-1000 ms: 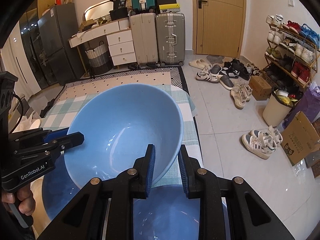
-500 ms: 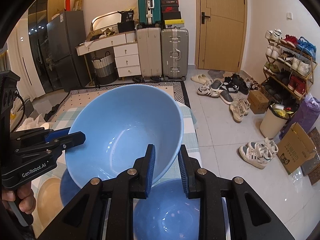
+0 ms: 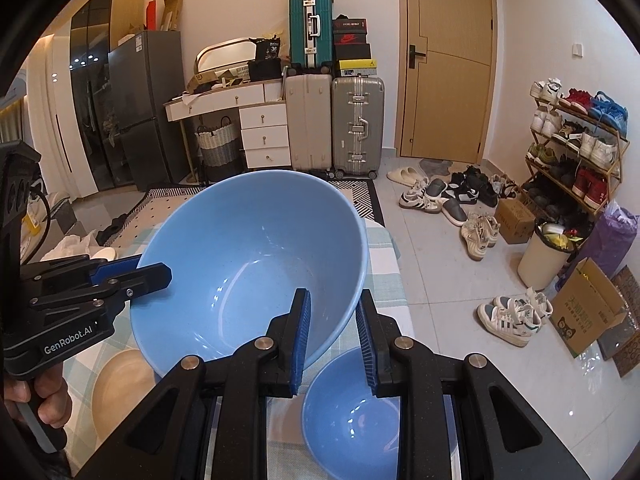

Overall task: Organize plates and bowls
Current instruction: 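Carry the light-blue bowl with both grippers over another light-blue bowl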

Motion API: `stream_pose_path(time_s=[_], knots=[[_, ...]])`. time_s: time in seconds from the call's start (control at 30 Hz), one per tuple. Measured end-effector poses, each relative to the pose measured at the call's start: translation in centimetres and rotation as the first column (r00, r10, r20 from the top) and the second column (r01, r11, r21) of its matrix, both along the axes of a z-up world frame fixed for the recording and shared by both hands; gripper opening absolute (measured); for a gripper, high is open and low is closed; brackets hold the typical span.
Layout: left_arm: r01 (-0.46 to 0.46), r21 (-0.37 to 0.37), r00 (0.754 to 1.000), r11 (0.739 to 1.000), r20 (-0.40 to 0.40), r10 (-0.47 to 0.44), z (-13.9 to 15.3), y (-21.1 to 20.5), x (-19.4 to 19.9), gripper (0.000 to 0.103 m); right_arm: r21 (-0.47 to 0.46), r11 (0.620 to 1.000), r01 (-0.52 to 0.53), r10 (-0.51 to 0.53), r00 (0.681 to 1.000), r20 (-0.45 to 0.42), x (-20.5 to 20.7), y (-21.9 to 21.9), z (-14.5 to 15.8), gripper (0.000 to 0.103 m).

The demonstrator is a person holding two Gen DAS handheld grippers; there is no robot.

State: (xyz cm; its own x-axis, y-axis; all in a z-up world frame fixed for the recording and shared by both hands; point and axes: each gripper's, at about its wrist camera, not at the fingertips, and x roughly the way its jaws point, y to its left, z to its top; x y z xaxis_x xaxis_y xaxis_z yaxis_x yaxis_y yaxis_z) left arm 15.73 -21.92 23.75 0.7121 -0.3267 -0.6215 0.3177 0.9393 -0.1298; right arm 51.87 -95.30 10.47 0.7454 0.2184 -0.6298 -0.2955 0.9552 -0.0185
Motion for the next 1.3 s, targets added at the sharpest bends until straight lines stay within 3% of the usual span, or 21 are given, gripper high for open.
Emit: stream_pose_path(time_s=[0.3, 0.67, 1.3], knots=[[-0.023, 0.004, 1.000, 1.000, 0.011, 0.023, 1.2, 2.2, -4.1, 0.018, 0.010, 1.000, -0.019, 0.019, 1.000, 0.022, -2.6, 2.0, 0.6, 0.024], [-0.070, 0.018, 0.998, 0.997, -0.005, 0.070, -0.1, 5.3, -5.0, 0.018, 0.031, 0.997, -0.065, 0.065, 0.998, 0.000, -4.0, 5.2, -0.8, 0.024], [-0.103, 0.084, 0.992, 0.991, -0.066, 0.109, -7.0, 6.1, -1.8, 0.018, 0.052, 0.995, -0.084, 0.089, 0.991, -0.097, -2.3, 6.7, -6.9, 0.024]])
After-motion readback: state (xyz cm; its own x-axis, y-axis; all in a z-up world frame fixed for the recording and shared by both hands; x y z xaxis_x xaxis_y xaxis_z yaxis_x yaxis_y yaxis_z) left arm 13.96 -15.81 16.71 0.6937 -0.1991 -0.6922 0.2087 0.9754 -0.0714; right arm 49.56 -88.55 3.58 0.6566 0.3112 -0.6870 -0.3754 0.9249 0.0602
